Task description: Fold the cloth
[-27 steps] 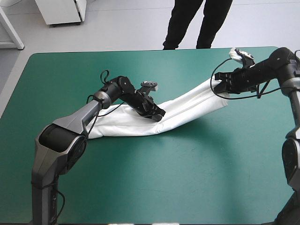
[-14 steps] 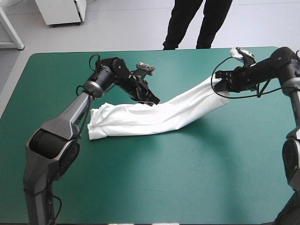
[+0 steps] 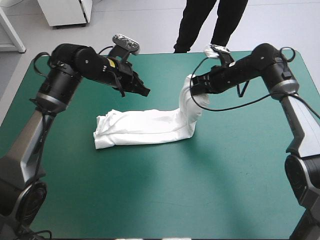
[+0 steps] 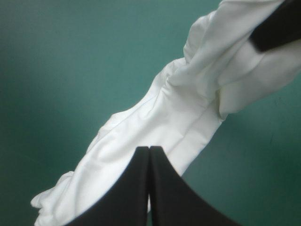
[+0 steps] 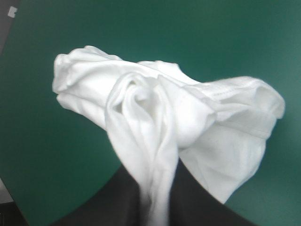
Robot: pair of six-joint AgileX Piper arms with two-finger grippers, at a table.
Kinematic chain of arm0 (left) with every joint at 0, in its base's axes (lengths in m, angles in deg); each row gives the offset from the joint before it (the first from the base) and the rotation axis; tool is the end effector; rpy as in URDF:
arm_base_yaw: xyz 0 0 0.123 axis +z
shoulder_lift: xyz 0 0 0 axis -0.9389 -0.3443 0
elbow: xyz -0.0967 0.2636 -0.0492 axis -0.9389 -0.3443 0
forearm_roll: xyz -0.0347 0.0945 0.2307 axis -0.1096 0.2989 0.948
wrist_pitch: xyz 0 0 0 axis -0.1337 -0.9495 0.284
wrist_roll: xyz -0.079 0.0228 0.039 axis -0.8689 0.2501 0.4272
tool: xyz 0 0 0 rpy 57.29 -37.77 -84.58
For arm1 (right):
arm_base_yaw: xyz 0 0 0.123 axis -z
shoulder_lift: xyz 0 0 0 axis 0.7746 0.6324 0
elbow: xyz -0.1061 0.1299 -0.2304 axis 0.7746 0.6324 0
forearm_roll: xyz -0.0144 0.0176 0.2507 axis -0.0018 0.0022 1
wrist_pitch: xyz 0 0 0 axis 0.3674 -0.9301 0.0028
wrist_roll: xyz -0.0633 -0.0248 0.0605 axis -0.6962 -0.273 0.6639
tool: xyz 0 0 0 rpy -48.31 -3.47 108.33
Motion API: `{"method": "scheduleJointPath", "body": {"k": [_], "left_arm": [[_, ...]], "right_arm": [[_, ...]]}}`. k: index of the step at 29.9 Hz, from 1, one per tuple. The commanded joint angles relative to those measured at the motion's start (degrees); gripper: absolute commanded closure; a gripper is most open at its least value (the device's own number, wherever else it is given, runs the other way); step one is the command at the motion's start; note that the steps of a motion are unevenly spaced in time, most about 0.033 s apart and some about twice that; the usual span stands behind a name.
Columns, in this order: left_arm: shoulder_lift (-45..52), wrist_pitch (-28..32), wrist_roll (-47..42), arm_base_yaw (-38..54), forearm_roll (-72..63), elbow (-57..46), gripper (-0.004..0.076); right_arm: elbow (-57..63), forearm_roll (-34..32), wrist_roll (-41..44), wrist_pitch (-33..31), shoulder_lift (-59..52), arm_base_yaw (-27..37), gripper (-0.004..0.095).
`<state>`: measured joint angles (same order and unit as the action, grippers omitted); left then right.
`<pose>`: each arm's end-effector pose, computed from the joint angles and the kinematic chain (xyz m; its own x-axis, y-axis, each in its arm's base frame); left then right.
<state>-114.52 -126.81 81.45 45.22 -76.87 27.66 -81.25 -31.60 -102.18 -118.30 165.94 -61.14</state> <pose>0.3130 -0.1663 0.4443 -0.5727 0.4751 -0.6681 0.6659 0.7450 -0.0410 0.3750 0.1253 0.3715 -0.8367 -0.1614 -0.5233 -0.4631 0.7185 0.5190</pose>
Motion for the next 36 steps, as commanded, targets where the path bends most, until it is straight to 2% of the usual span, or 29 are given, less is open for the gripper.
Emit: {"method": "scheduleJointPath", "body": {"k": [1,12,20,33,36], "left_arm": [[6.71,-1.86,-1.6,-0.27,0.36,1.76,0.0746],[14.14,-1.86,-3.29,-0.27,0.12,1.76,0.0746],[15.38,-1.86,-3.45,-0.27,0.12,1.76,0.0746],[15.38,-1.86,-3.45,-0.37,-0.25,1.76,0.0746],[15.38,-1.86,-3.45,-0.37,-0.25,1.76,0.0746]], "right_arm": [[-5.47,3.62,0.77,2.49,-1.91,-4.58,0.0921],[-12.42,6.74,1.66,3.97,6.75,-14.39,0.0921],[-18.24,9.5,1.41,6.41,13.71,-19.98,0.0921],[-24.08,12.31,1.42,7.26,25.12,-22.13,0.092],[-24.08,13.97,-1.0,6.39,25.67,-22.13,0.0908]]}}
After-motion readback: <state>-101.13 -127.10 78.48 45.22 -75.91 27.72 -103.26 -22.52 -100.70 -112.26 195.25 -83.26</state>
